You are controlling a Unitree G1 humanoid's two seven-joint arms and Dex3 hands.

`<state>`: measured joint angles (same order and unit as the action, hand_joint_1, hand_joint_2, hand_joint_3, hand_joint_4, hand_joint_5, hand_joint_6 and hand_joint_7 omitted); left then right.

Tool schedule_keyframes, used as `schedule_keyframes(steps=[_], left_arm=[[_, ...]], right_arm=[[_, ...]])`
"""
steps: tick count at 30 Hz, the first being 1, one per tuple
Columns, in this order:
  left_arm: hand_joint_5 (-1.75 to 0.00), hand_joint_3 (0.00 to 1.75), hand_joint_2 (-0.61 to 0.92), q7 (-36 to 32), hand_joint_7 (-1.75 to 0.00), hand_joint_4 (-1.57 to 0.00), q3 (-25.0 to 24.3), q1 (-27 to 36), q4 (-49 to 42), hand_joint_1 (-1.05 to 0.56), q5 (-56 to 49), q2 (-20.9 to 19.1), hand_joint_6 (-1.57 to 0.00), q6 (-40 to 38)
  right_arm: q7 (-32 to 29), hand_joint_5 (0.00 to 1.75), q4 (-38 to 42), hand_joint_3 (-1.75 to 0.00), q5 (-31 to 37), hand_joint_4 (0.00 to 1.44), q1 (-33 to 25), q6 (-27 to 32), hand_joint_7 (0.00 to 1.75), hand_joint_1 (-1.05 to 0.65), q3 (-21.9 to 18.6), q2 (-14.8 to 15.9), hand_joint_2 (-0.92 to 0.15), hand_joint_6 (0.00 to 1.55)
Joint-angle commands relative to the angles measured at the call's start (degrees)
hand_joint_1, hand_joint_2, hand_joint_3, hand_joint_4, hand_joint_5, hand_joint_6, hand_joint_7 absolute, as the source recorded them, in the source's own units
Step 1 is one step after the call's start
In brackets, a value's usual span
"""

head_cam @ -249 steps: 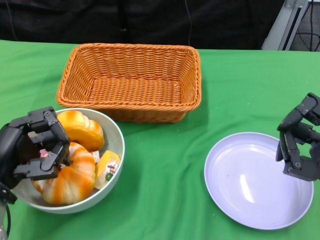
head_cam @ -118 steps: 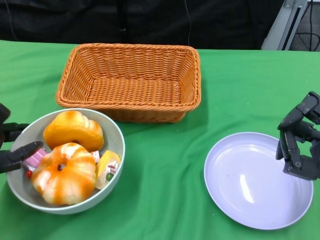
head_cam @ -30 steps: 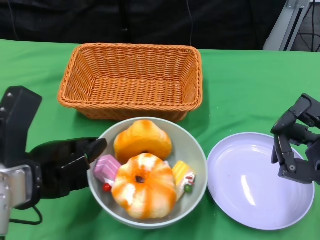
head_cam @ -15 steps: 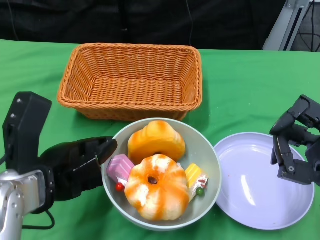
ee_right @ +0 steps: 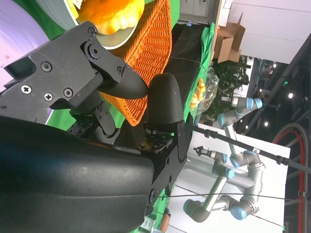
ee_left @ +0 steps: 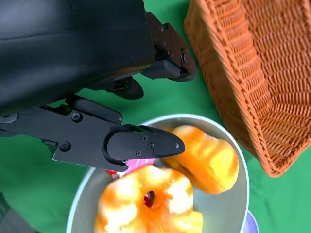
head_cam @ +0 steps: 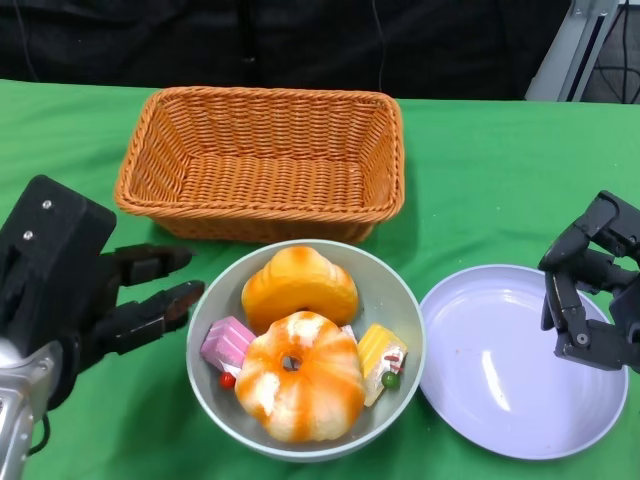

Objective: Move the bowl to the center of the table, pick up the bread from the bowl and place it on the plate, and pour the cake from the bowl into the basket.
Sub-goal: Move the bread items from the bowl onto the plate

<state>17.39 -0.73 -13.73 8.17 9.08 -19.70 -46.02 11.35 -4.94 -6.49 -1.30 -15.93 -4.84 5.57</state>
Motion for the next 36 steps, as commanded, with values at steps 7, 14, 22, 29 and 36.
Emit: schedule_keyframes(steps=[7, 14, 22, 29, 36], left_arm=[[-0.36, 0.22, 0.92, -1.5, -0.06, -0.43, -1.2, 3.0, -0.8, -0.53, -4.1, -2.1, -0.44, 10.2], [-0.40, 0.19, 0.92, -3.8, -0.11, -0.60, -7.5, 8.3, -2.6, -0.34, -1.3, 3.6, -0.64, 28.0], [-0.49, 0.22, 0.92, -3.3, -0.16, -0.79, -12.0, 10.0, -9.8, -0.19, 0.4, 7.2, -0.83, 48.3], [-0.74, 0.29, 0.92, -1.7, -0.22, -0.92, -12.2, 7.6, -20.9, -0.09, 0.4, 8.2, -1.04, 66.9], [-1.22, 0.29, 0.92, -2.9, -0.46, -0.82, -11.9, 6.1, -25.9, -0.12, -1.0, 8.5, -1.07, 72.5]], right_arm=[[0.4, 1.75, 0.0, -1.18, -0.8, 0.85, -0.6, 0.0, 1.57, -0.18, -0.5, 0.6, -0.51, 0.61], [1.6, 1.75, 0.0, -1.19, -1.1, 0.84, -0.6, 0.2, 1.57, -0.18, -0.7, 1.5, -0.50, 0.61], [3.4, 1.75, 0.2, -1.18, -1.6, 0.85, -0.9, 0.9, 1.55, -0.17, -1.0, 2.9, -0.49, 0.61], [6.8, 1.56, -2.1, -1.12, -3.8, 0.80, -1.3, 2.0, 1.27, -0.10, -0.6, 4.1, -0.50, 0.67], [8.2, 1.51, -8.1, -0.97, -2.5, 0.74, -1.7, 5.9, 1.17, -0.21, 1.0, 6.5, -0.52, 0.65]])
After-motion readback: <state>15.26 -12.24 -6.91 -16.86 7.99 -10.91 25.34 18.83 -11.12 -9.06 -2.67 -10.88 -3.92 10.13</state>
